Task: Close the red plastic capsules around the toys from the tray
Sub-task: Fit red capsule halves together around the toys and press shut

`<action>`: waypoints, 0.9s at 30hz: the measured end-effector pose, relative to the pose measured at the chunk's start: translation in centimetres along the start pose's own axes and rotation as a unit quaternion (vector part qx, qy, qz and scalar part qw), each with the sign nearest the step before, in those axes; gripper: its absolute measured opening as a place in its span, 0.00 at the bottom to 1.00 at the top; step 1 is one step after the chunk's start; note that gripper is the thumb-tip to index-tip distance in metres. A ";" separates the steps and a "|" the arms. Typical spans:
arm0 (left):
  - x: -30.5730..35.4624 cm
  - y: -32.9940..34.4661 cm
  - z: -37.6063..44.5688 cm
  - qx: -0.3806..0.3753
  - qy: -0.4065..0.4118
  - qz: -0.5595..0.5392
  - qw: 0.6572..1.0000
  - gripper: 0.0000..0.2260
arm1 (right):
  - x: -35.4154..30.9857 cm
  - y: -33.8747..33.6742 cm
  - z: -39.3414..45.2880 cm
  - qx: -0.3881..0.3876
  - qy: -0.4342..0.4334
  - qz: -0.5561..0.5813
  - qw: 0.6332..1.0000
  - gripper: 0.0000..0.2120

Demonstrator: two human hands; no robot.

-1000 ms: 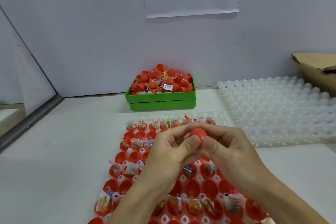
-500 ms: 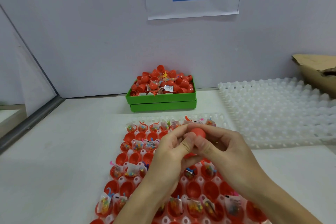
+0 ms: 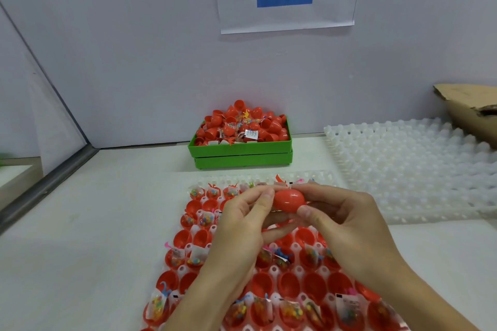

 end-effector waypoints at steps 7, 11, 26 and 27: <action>2.2 0.0 -0.7 0.000 0.094 0.178 0.980 0.16 | -0.1 -0.4 -0.2 0.015 -0.020 -0.030 0.999 0.20; 2.2 0.1 -0.6 -0.010 0.099 0.178 0.979 0.19 | 0.1 0.2 0.0 -0.021 0.000 0.027 0.999 0.14; 1.2 -0.1 -0.5 -0.002 0.037 0.068 0.997 0.13 | -0.6 0.1 -0.5 0.029 -0.034 -0.058 0.997 0.11; 1.3 0.0 -0.5 -0.005 0.037 0.082 0.996 0.14 | -0.3 0.1 -0.4 0.029 -0.009 -0.002 1.000 0.07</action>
Point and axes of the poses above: each hand's wrist, its own z-axis towards the middle knuckle, its own y-axis out of the palm, x = y × z, the point moved 6 cm from there along z, towards the middle knuckle, and after that the axes turned 11 degrees about -x, right-handed, at the moved point
